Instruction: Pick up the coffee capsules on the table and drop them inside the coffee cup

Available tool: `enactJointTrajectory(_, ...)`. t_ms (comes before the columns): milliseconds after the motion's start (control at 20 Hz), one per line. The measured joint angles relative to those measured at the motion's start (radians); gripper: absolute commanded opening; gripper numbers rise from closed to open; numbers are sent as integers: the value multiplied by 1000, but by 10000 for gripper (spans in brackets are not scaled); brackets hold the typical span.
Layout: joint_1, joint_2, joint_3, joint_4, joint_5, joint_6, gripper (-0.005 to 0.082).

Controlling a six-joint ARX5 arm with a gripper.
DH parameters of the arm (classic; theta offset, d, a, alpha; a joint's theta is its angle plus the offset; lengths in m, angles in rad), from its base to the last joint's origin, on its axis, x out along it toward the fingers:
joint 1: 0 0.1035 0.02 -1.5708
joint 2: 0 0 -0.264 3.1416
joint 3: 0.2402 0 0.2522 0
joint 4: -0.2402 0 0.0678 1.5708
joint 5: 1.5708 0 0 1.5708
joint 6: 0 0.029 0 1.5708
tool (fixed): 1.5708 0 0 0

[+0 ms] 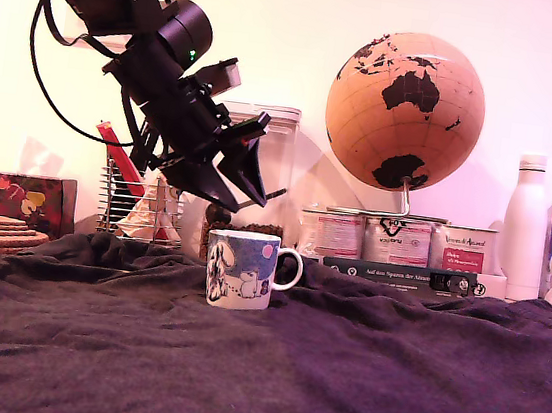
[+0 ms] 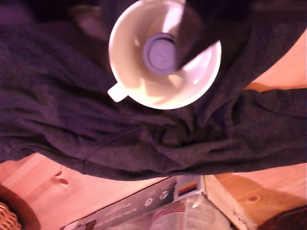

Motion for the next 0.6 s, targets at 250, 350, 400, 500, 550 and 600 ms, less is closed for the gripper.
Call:
enactJointTrajectory(250,0,0,0,2,3,20,-19)
enactJointTrajectory(350,0,0,0,2,3,21,-19)
enactJointTrajectory(400,0,0,0,2,4,21,-19)
enactJointTrajectory(500,0,-1,0,3,3,21,-19)
enactJointTrajectory(550,0,-5,0,3,4,21,-19)
enactJointTrajectory(600,0,-13,0,2,4,21,-19)
